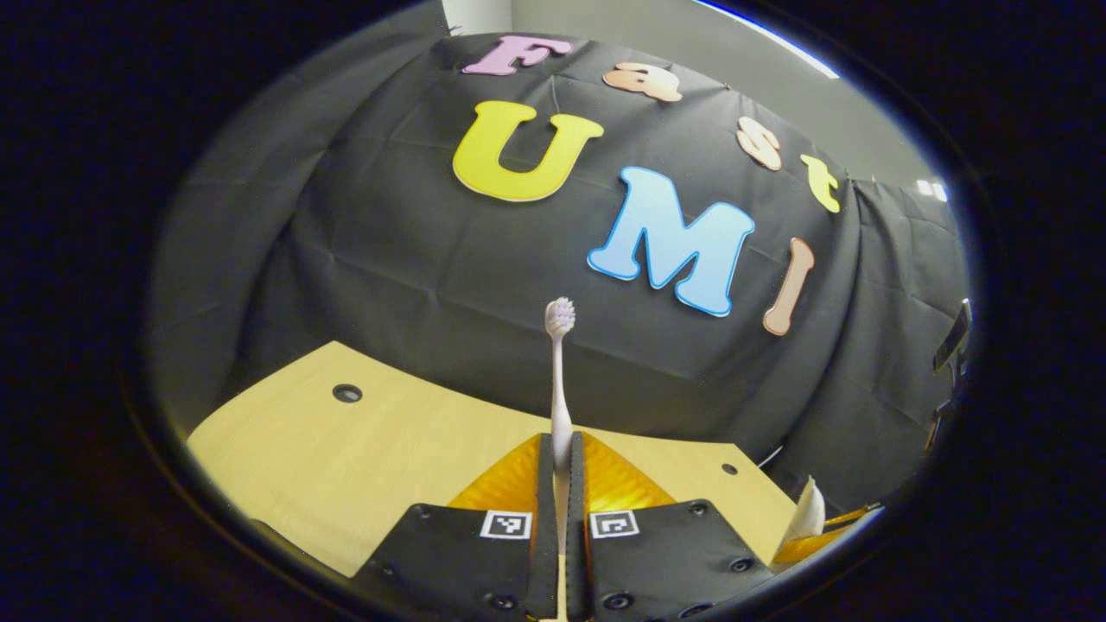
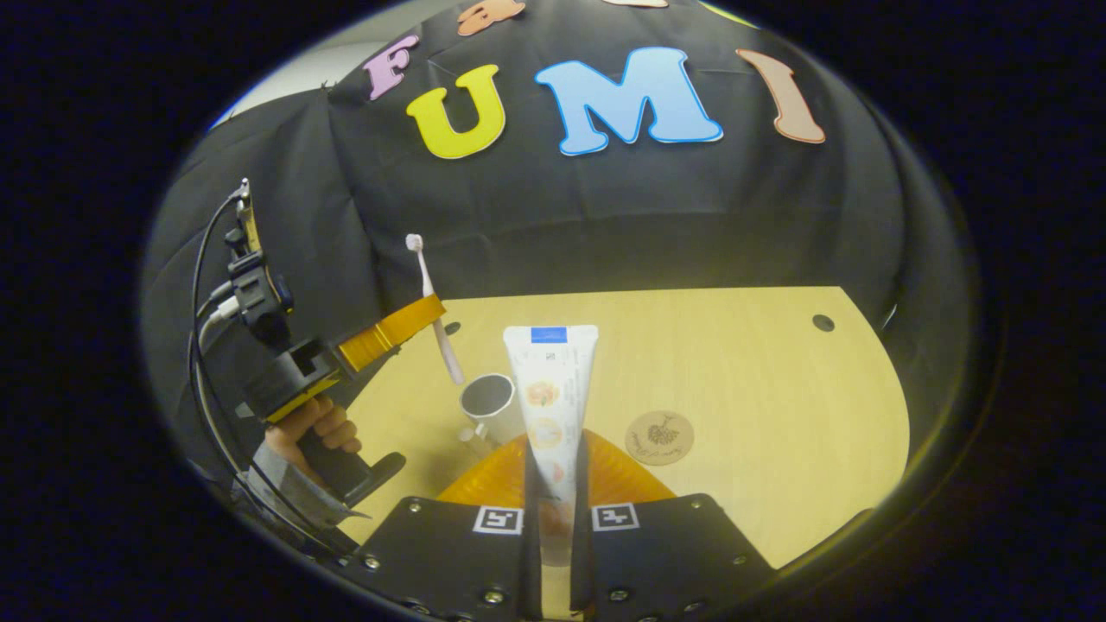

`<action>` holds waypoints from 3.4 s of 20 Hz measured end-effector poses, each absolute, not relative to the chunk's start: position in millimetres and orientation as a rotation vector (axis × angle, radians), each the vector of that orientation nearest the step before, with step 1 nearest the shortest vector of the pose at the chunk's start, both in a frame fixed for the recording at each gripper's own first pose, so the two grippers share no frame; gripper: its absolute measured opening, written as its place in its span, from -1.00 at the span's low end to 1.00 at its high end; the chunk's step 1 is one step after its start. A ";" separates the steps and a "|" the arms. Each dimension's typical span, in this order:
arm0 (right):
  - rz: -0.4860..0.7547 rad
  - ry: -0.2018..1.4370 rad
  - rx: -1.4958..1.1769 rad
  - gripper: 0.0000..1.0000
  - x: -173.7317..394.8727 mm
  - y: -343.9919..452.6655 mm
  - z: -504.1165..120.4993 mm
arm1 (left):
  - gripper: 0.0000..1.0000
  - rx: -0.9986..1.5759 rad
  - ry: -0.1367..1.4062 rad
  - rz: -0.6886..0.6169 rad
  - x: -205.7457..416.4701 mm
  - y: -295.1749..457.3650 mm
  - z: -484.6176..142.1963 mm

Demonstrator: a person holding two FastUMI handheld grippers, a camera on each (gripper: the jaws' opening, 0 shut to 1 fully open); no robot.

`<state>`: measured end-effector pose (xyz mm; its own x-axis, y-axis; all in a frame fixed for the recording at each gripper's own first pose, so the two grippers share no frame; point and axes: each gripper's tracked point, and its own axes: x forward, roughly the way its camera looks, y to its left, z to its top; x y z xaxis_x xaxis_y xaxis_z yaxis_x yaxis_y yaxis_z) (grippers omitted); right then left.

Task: Put the toothbrush and toothpaste on the desktop into the cup, then pick up the cup and place it on the coaster on the desktop.

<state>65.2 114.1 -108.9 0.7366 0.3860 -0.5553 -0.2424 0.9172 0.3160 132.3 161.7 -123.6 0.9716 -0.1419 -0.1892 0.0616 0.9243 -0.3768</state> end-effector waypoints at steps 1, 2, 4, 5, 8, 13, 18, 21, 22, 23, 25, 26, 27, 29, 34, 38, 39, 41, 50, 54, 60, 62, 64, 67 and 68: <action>0.345 0.659 0.235 -0.72 66.5 113.9 -109.8 | -0.79 -0.363 0.220 -0.103 137.4 164.2 -130.6; 0.336 0.659 0.236 -0.72 63.0 111.7 -104.7 | -0.79 -0.336 0.229 -0.094 144.1 167.1 -144.6; 0.320 0.663 0.222 -0.72 69.9 108.0 -111.7 | -0.79 -0.303 0.248 -0.095 153.4 165.6 -164.3; 0.315 0.665 0.217 -0.72 72.2 106.2 -118.2 | -0.79 -0.287 0.267 -0.097 157.8 162.6 -175.9; 0.315 0.674 0.209 -0.72 72.2 110.3 -120.0 | -0.79 -0.278 0.308 -0.120 160.7 154.2 -203.2; 0.327 0.690 0.206 -0.72 69.7 120.1 -124.2 | -0.79 -0.252 0.362 -0.125 153.1 151.9 -238.4; 0.352 0.701 0.223 -0.72 74.7 133.6 -128.2 | -0.70 -0.242 0.393 -0.110 138.5 155.0 -247.9; 0.376 0.680 0.214 -0.72 87.0 147.0 -127.9 | -0.62 -0.271 0.416 -0.118 128.1 153.4 -246.7; 0.379 0.663 0.203 -0.72 93.3 151.8 -128.3 | -0.44 -0.284 0.434 -0.137 122.6 150.3 -248.1; 0.380 0.646 0.199 -0.72 97.7 156.6 -128.0 | -0.14 -0.289 0.445 -0.138 119.4 151.1 -249.7; 0.394 0.606 0.199 -0.72 108.2 166.4 -123.5 | 0.42 -0.312 0.444 -0.138 111.6 152.2 -244.9; 0.403 0.590 0.201 -0.72 113.4 171.8 -120.2 | 0.55 -0.312 0.442 -0.129 107.2 155.0 -241.5; 0.410 0.570 0.206 -0.72 118.8 176.4 -117.8 | 0.58 -0.307 0.439 -0.119 101.4 158.6 -236.6; 0.428 0.524 0.227 -0.72 133.5 188.1 -108.8 | 0.72 -0.302 0.433 -0.113 87.7 162.6 -224.9; 0.477 0.414 0.261 -0.72 173.1 220.8 -89.6 | 0.86 -0.312 0.435 -0.103 49.5 175.0 -206.7; 0.513 0.372 0.230 -0.72 202.2 252.8 -96.1 | 0.86 -0.319 0.461 -0.089 22.7 183.8 -205.2; 0.520 0.370 0.229 -0.72 206.9 258.5 -99.1 | 0.77 -0.326 0.465 -0.085 18.6 185.5 -204.6; 0.524 0.364 0.232 -0.72 215.8 267.8 -104.0 | 0.69 -0.332 0.475 -0.078 11.3 188.9 -207.2; 0.544 0.414 0.085 -0.57 217.9 293.6 -156.3 | 0.69 -0.366 0.517 -0.039 -10.6 209.3 -222.6; 0.534 0.450 0.072 -0.44 206.8 285.7 -161.8 | 0.77 -0.367 0.527 -0.050 -5.1 207.8 -225.3; 0.551 0.463 0.128 0.53 188.8 278.9 -147.5 | 0.77 -0.346 0.552 -0.087 -22.3 195.1 -229.9; 0.546 0.454 0.150 0.73 186.1 271.5 -137.3 | 0.77 -0.349 0.559 -0.094 -20.6 189.1 -230.9; 0.529 0.434 0.162 0.73 185.3 258.2 -123.2 | 0.67 -0.346 0.567 -0.104 -19.1 182.9 -231.1; 0.492 0.404 0.178 0.73 177.4 229.5 -102.0 | 0.77 -0.335 0.592 -0.121 -12.4 170.1 -233.6; 0.477 0.395 0.183 0.73 174.5 217.9 -95.9 | 0.77 -0.336 0.605 -0.128 -10.6 165.3 -235.3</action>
